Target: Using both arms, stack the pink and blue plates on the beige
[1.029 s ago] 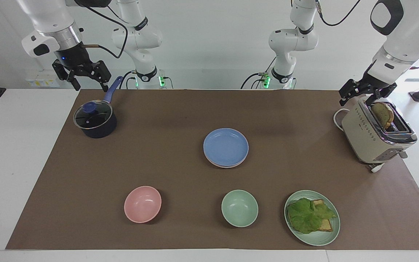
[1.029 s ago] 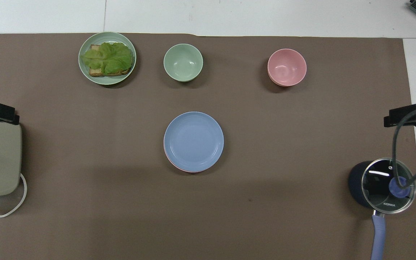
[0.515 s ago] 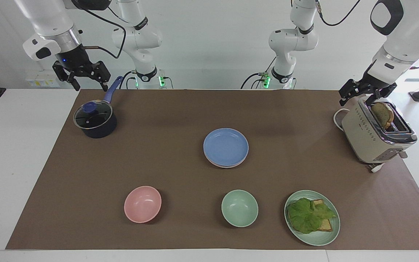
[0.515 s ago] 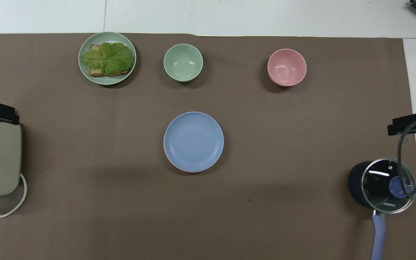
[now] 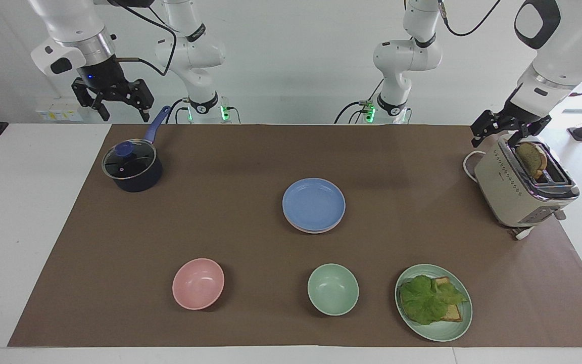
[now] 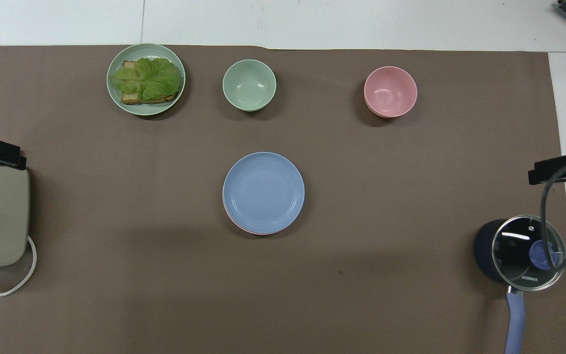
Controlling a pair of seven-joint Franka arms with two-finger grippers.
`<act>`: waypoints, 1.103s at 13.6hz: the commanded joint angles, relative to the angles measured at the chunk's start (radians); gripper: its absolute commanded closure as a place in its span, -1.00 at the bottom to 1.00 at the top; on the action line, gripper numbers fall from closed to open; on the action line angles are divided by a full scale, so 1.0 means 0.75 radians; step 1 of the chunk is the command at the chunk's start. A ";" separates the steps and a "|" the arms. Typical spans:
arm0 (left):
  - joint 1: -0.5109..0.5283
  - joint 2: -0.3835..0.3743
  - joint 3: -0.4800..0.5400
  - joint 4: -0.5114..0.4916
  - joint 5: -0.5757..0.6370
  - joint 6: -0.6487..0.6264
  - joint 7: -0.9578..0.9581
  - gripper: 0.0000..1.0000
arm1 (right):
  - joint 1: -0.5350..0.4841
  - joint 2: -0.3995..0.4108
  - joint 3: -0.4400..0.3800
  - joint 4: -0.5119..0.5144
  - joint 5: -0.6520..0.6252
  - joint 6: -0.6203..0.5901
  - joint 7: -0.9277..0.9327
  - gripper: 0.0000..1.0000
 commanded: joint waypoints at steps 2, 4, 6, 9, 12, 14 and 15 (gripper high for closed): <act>0.004 -0.014 -0.001 -0.001 0.012 -0.018 0.012 -1.00 | 0.000 -0.023 0.017 -0.041 -0.020 0.037 -0.030 -1.00; 0.006 -0.014 -0.001 -0.001 0.012 -0.018 0.012 -1.00 | -0.008 -0.025 0.014 -0.043 -0.008 0.017 -0.030 -1.00; 0.006 -0.014 -0.001 -0.001 0.012 -0.018 0.012 -1.00 | -0.008 -0.025 0.017 -0.041 0.000 0.009 -0.030 -1.00; 0.006 -0.014 -0.001 -0.001 0.012 -0.018 0.012 -1.00 | -0.002 -0.021 0.014 -0.035 0.004 0.017 -0.024 -1.00; 0.004 -0.014 -0.001 -0.001 0.012 -0.018 0.012 -1.00 | -0.014 -0.025 0.012 -0.053 0.004 0.037 -0.028 -1.00; 0.006 -0.014 -0.001 -0.001 0.012 -0.018 0.012 -1.00 | -0.014 -0.027 0.010 -0.055 0.004 0.021 -0.030 -1.00; 0.006 -0.014 -0.001 -0.001 0.012 -0.018 0.012 -1.00 | -0.010 -0.027 0.012 -0.053 0.004 0.009 -0.028 -1.00</act>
